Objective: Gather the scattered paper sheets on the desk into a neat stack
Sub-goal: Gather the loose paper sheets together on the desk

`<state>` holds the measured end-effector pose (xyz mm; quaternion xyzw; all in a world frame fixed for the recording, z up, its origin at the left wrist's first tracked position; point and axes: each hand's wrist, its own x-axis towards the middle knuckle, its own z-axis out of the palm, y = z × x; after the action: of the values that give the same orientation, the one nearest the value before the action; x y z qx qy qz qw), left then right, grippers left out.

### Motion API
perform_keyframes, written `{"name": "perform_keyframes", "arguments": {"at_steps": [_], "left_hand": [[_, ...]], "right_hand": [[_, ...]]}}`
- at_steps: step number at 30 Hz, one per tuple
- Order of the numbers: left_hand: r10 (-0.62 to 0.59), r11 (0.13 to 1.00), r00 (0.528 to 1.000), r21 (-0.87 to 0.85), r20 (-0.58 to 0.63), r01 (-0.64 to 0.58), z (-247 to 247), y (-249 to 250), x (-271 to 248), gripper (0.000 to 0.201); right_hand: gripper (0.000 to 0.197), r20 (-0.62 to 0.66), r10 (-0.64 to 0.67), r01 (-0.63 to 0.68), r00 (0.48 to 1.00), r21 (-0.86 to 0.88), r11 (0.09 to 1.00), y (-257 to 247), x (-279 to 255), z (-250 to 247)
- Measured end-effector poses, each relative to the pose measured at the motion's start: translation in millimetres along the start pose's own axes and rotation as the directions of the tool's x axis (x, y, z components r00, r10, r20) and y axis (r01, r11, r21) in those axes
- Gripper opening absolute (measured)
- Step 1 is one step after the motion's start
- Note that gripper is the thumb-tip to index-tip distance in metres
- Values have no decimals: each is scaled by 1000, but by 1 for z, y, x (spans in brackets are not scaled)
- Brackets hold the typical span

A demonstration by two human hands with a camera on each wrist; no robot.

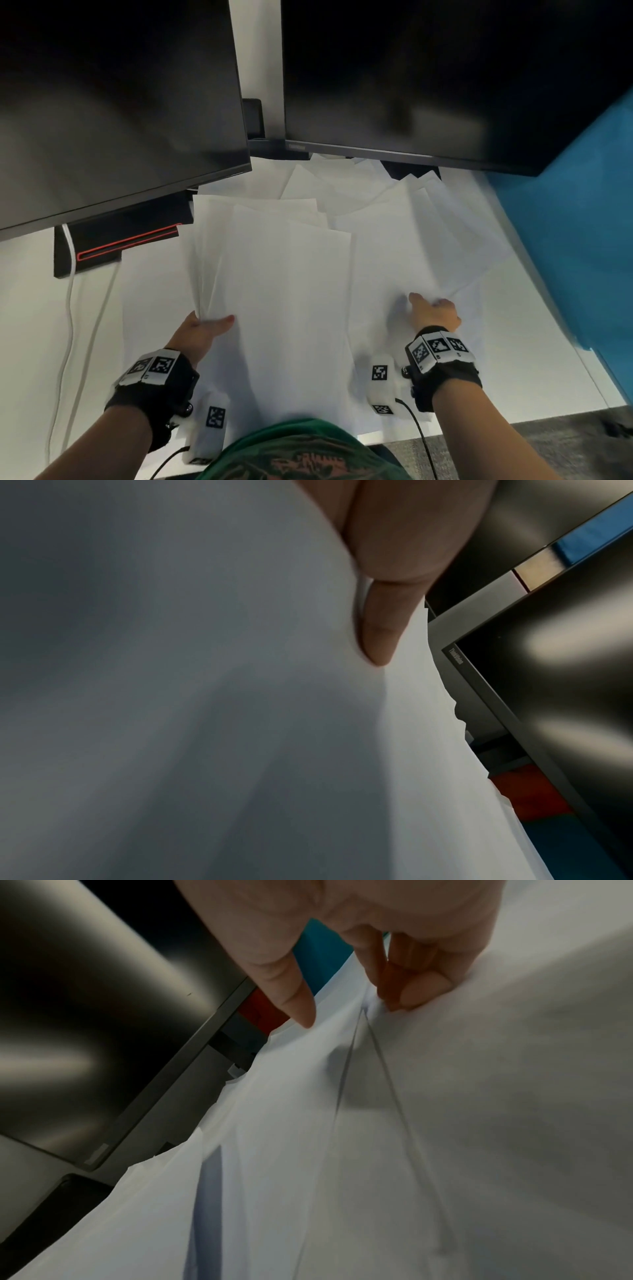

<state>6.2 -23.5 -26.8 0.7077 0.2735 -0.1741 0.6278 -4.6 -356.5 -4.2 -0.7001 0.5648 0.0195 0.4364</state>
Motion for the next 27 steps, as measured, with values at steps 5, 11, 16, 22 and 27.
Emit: {"name": "perform_keyframes", "arguments": {"at_steps": [5,11,16,22,27], "left_hand": [[-12,1000,1000,-24,-5,12,-2,-5,2,27],[0,999,1000,-50,-14,0,-1,-4,-3,22],[-46,997,999,-69,-18,45,-1,-6,0,25],[-62,993,998,-96,-4,62,-3,-8,3,33],[-41,993,999,-106,6,42,-2,-5,1,11]], "right_hand": [[40,55,-41,40,998,15,999,-3,13,4],[64,5,0,-1,1000,84,996,-9,5,7],[48,78,-9,1,997,99,995,-16,11,10],[43,13,-122,122,992,-38,992,-24,21,6],[41,123,-228,254,966,-279,926,-27,36,-20]]}}
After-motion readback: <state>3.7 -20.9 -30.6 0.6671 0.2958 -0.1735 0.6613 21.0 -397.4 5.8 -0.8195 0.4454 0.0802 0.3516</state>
